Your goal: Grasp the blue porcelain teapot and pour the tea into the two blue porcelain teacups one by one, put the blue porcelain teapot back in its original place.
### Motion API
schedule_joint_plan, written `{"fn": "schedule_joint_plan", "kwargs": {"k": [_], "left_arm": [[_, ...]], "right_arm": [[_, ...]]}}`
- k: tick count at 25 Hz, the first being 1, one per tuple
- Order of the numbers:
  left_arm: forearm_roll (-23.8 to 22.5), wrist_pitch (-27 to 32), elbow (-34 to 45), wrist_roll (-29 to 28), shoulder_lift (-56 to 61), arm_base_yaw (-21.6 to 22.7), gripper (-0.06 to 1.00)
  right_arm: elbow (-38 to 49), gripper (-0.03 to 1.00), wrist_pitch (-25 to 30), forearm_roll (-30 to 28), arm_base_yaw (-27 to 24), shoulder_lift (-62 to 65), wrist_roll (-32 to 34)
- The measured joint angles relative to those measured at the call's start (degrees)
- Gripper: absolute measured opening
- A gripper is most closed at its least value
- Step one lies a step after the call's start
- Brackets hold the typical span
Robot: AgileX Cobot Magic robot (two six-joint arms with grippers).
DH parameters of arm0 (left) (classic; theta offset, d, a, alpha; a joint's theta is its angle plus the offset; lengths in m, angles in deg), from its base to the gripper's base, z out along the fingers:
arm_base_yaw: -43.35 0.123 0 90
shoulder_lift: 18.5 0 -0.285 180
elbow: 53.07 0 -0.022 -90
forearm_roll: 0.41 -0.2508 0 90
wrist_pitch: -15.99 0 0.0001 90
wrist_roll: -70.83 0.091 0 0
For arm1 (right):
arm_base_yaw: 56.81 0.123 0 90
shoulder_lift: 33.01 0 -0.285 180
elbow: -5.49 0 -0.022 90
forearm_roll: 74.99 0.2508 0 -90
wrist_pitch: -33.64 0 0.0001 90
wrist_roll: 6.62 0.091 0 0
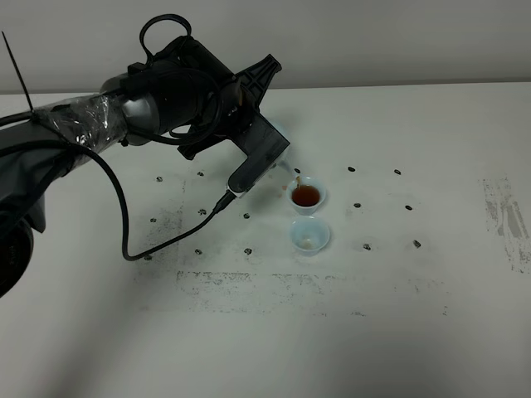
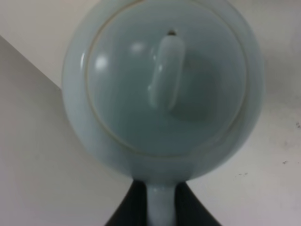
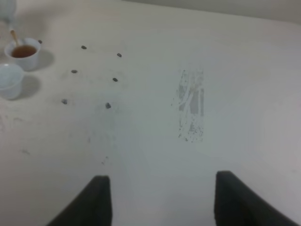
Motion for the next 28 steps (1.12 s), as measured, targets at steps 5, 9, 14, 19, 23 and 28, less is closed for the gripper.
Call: {"fn": "schedule_joint_plan", "kwargs": {"k": [5,9,14,19,23,28], "left_arm": [[0.0,0.6,0.0,0.0,0.0,0.0,0.04],[0.0,1.8,0.0,0.0,0.0,0.0,0.04],[0.6,2.4,0.0,-0.1,0.0,0.0,0.04],[2.3,2.6,0.0,-1.8,0.0,0.0,0.04],[2.8,3.1,0.0,-5.3,0.0,0.0,0.04],[3.0,3.7,0.0,-14.7,0.0,0.0,0.04]], "right_arm": [[0.0,0.51,0.0,0.0,0.0,0.0,0.0],[0.0,0.51,0.0,0.0,0.0,0.0,0.0],[0.0,0.51,0.0,0.0,0.0,0.0,0.0],[0.0,0.51,0.0,0.0,0.0,0.0,0.0],[0.0,0.51,0.0,0.0,0.0,0.0,0.0],[0.0,0.51,0.0,0.0,0.0,0.0,0.0]]}}
